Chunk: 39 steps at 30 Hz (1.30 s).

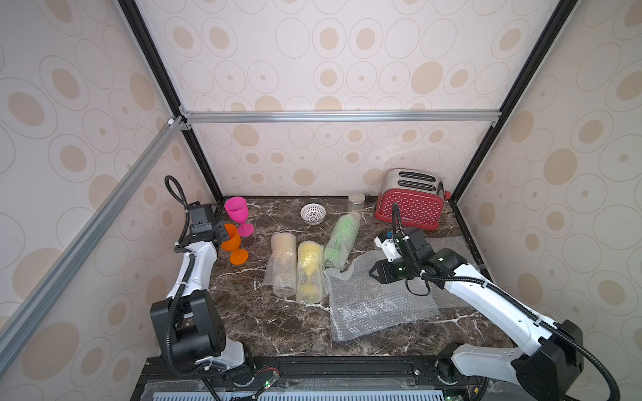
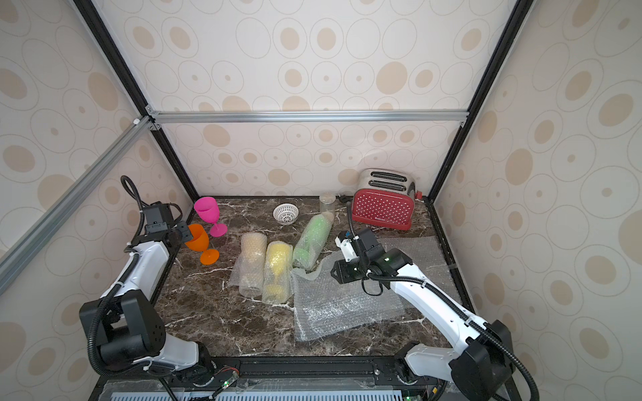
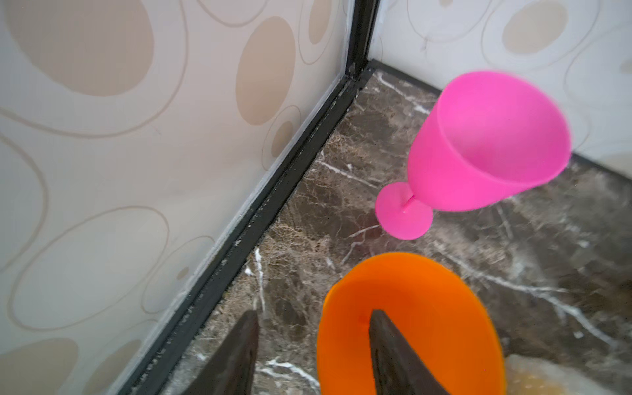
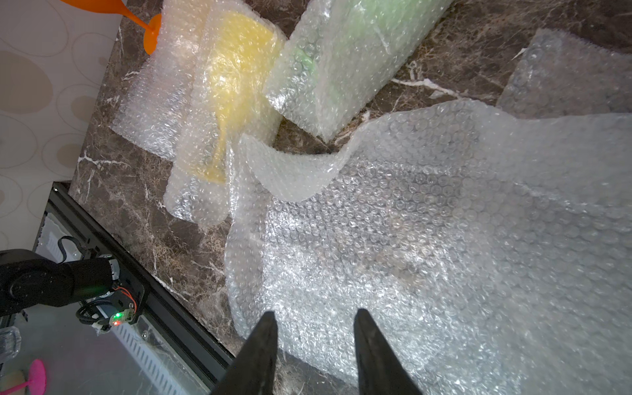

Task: Unpack wine glasses from bubble wrap
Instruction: Place the wine glass at the center of the board, then pick up the bubble wrap from the center of the board.

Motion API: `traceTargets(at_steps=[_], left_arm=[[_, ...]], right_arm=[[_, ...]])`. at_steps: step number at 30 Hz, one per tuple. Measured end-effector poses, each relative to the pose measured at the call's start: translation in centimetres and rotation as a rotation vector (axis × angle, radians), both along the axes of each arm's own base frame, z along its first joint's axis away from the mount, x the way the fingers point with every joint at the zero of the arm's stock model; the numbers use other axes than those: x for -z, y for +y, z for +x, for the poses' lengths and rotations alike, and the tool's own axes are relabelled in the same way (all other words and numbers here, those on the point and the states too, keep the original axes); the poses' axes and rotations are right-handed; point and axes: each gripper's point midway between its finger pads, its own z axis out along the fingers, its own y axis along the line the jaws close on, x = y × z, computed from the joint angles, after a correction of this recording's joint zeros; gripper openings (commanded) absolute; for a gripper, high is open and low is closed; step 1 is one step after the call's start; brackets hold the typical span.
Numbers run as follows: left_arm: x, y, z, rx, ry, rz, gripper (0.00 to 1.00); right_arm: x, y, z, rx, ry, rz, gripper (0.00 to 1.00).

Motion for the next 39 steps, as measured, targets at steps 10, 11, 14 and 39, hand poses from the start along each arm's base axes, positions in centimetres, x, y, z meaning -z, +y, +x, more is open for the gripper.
traceTargets(at_steps=[10, 11, 14, 39], left_arm=[[-6.9, -5.0, 0.1, 0.179, -0.144, -0.083, 0.65], [-7.2, -6.6, 0.0, 0.220, -0.146, -0.093, 0.65], [-7.0, -12.0, -0.7, 0.352, -0.148, -0.138, 0.65], [10.6, -38.8, -21.2, 0.873, 0.176, -0.699, 0.65]], right_arm=[[1.7, -2.3, 1.0, 0.148, 0.091, -0.068, 0.41], [2.0, -2.7, 1.1, 0.167, 0.104, -0.080, 0.41], [3.0, -3.8, 1.0, 0.221, 0.148, -0.131, 0.44], [6.4, -13.4, -1.5, 0.618, 0.241, -0.235, 0.54]])
